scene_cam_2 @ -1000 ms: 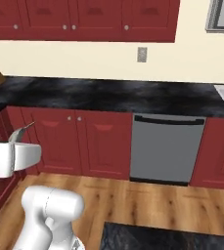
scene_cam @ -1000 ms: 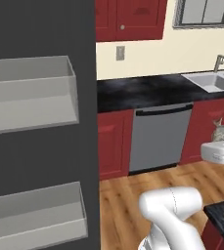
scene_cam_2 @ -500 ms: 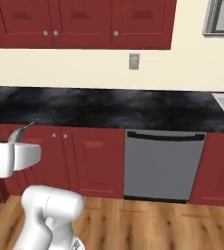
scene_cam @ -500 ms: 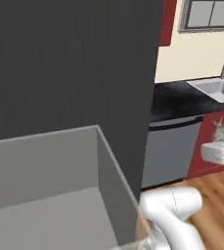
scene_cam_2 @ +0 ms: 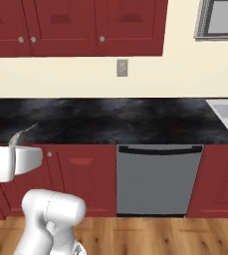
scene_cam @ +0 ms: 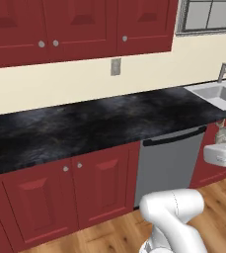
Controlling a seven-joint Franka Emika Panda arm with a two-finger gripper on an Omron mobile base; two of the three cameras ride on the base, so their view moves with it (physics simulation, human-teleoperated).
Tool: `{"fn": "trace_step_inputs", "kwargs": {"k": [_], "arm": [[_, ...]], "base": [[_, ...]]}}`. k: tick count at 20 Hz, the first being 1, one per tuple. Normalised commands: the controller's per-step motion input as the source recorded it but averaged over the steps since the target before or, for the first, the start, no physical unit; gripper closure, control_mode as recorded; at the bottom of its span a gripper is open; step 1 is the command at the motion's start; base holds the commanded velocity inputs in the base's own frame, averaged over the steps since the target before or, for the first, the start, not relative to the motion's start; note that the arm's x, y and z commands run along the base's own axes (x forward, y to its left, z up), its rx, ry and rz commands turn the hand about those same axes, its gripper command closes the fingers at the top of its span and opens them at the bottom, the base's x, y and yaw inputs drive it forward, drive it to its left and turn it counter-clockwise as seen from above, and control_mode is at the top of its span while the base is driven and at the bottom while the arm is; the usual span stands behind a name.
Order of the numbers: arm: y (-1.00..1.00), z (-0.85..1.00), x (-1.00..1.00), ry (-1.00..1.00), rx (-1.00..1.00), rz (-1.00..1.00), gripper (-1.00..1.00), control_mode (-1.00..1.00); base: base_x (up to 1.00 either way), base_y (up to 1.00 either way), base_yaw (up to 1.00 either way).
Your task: Transport the fish from the fridge to the microwave and turn on the microwave.
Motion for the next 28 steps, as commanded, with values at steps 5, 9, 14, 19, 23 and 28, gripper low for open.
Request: {"fn": "trace_step_inputs", "kwargs": {"k": [5,9,14,19,23,28], "arm": [[0.00,0.00,0.00,0.00,0.00,0.00,1.00,1.00],[0.00,0.00,0.00,0.00,0.00,0.00,1.00,1.00],[0.00,0.00,0.00,0.00,0.00,0.00,1.00,1.00],[0.00,0.00,0.00,0.00,0.00,0.00,1.00,1.00],[0.00,0.00,0.00,0.00,0.00,0.00,1.00,1.00],[0.00,0.00,0.00,0.00,0.00,0.00,1.00,1.00]], "base": [[0.70,-0.11,-0.20],[0.19,-0.15,-0.34],[0.00,-0.27,-0.52],[0.01,-0.23,-0.58],[0.05,-0.22,-0.60],[0.20,-0.10,-0.59]]}}
